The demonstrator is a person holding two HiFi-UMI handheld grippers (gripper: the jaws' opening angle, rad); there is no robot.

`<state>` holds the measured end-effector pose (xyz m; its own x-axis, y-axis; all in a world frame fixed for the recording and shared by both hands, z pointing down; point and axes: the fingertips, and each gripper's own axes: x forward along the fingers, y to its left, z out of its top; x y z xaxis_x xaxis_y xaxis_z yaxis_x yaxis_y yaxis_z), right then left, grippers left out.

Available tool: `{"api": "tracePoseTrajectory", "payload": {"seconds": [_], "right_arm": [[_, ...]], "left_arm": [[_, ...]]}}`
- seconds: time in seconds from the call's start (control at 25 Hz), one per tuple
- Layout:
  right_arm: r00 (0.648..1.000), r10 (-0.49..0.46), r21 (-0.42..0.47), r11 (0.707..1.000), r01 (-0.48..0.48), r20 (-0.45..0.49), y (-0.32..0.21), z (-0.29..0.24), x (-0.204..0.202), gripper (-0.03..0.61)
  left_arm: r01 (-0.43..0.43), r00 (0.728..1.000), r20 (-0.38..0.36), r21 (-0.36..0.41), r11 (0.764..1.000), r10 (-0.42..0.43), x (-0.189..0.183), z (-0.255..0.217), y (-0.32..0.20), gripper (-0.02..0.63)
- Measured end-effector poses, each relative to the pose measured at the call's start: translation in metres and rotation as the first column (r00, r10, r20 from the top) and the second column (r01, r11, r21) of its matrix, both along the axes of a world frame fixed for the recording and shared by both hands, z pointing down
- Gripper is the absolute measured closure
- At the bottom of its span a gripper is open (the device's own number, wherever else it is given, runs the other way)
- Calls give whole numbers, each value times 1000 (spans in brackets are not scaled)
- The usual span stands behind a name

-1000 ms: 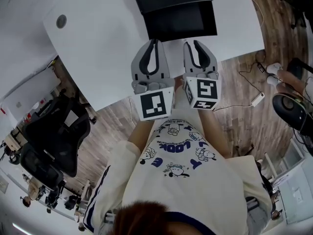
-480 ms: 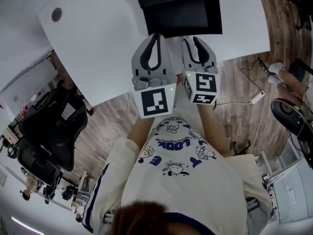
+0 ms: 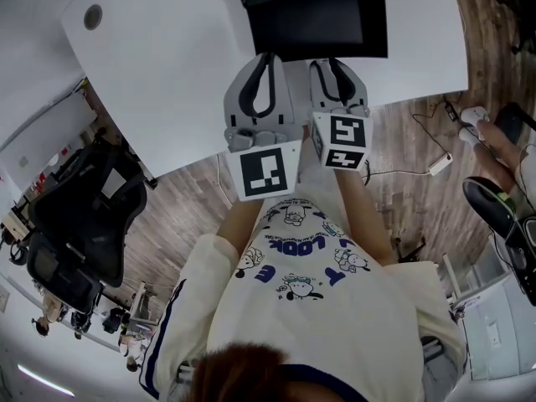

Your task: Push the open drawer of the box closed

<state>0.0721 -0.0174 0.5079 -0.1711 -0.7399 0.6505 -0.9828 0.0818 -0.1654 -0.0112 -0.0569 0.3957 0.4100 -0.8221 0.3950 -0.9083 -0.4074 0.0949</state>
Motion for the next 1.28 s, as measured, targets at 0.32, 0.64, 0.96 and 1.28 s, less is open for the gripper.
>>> {"api": "tracePoseTrajectory", "payload": {"seconds": [0.32, 0.64, 0.96, 1.28], "right_arm": [[1000, -7, -24, 1000, 7, 1, 0, 8, -2, 473], [1000, -15, -26, 1000, 15, 6, -1, 9, 0, 491], [1000, -16, -38, 999, 16, 10, -1, 10, 4, 491], [998, -50, -59, 997, 52, 25, -1, 11, -1, 492]], "left_arm": [[9, 1000, 1, -15, 1000, -9, -4, 5, -2, 583], [17, 1000, -6, -20, 1000, -17, -4, 6, -5, 583], [15, 1000, -9, -25, 1000, -15, 0, 5, -8, 583], [27, 1000, -14, -24, 999, -28, 3, 3, -14, 583]]}}
